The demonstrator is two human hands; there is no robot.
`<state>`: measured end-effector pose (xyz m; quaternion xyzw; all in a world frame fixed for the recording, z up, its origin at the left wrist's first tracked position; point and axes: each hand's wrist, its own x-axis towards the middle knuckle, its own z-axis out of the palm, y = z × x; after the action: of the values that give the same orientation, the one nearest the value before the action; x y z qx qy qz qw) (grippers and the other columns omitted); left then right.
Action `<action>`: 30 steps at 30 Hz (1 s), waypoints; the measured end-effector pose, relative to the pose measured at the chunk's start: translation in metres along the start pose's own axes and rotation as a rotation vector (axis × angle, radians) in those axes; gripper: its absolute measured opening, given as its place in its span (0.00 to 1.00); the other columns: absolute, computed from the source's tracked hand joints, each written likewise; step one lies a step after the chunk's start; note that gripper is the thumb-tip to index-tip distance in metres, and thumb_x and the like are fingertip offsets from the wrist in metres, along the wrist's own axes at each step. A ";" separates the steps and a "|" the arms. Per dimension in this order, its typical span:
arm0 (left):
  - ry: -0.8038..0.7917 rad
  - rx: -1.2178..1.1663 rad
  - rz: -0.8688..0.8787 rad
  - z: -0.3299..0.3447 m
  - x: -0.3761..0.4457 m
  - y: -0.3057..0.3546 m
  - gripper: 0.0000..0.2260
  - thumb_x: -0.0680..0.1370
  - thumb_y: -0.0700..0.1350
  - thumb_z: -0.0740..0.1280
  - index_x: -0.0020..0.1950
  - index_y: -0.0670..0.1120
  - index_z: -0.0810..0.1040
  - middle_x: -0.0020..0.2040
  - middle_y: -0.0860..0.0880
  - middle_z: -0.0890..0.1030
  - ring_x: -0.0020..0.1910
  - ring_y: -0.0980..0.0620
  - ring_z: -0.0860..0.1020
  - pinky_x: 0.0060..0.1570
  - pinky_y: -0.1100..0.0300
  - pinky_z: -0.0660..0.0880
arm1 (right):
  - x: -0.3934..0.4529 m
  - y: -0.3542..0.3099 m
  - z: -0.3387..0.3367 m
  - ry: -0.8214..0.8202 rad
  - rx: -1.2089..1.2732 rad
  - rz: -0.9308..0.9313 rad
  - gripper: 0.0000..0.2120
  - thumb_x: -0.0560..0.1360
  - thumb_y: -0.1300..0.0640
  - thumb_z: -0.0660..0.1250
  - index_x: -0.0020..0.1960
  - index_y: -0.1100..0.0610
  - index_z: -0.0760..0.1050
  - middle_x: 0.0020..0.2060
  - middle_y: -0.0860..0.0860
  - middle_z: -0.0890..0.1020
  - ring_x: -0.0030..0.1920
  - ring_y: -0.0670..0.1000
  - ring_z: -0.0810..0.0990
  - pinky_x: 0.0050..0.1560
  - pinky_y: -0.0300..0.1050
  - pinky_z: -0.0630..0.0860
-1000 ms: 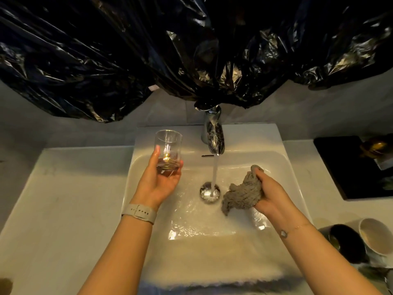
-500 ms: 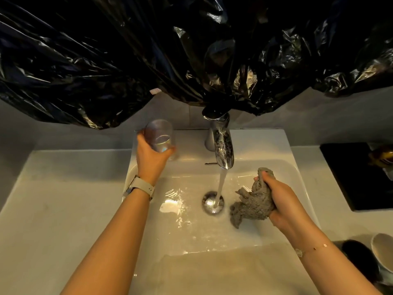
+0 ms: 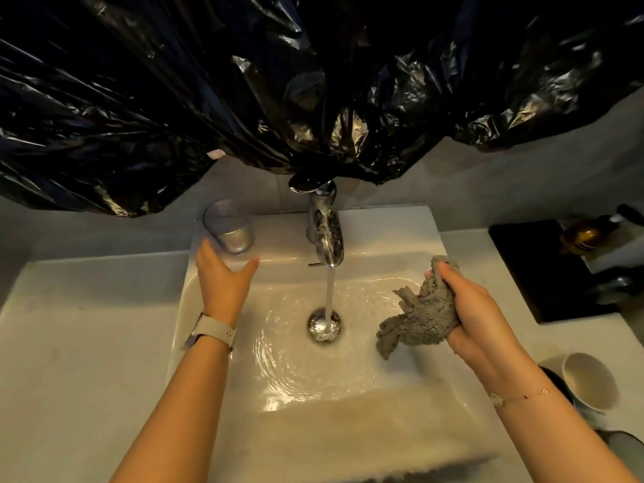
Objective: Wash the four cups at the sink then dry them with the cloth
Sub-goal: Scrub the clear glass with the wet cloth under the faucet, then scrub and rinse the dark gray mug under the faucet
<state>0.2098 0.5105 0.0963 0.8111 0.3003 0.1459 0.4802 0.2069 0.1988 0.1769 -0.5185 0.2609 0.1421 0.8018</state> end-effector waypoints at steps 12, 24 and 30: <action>-0.619 -0.279 0.137 0.076 -0.233 0.102 0.11 0.77 0.35 0.70 0.54 0.50 0.79 0.55 0.55 0.82 0.51 0.59 0.81 0.50 0.64 0.78 | -0.048 -0.079 -0.110 0.059 0.235 -0.116 0.06 0.80 0.56 0.64 0.47 0.56 0.78 0.44 0.52 0.81 0.55 0.57 0.81 0.55 0.62 0.79; -1.024 0.197 0.208 0.252 -0.350 0.100 0.52 0.68 0.43 0.79 0.80 0.47 0.46 0.79 0.44 0.53 0.77 0.45 0.56 0.74 0.60 0.55 | -0.057 -0.108 -0.248 0.263 0.210 -0.150 0.11 0.80 0.54 0.62 0.43 0.58 0.77 0.31 0.51 0.83 0.37 0.51 0.83 0.46 0.52 0.81; -0.860 0.291 0.151 0.292 -0.359 0.073 0.57 0.65 0.46 0.81 0.81 0.49 0.45 0.79 0.44 0.55 0.77 0.44 0.58 0.74 0.56 0.58 | -0.046 -0.108 -0.273 0.230 0.204 -0.119 0.11 0.81 0.54 0.61 0.44 0.58 0.77 0.28 0.48 0.84 0.30 0.46 0.84 0.35 0.44 0.81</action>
<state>0.1091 0.0572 0.0329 0.8766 0.0309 -0.2130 0.4303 0.1493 -0.0923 0.1958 -0.4617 0.3331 0.0068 0.8221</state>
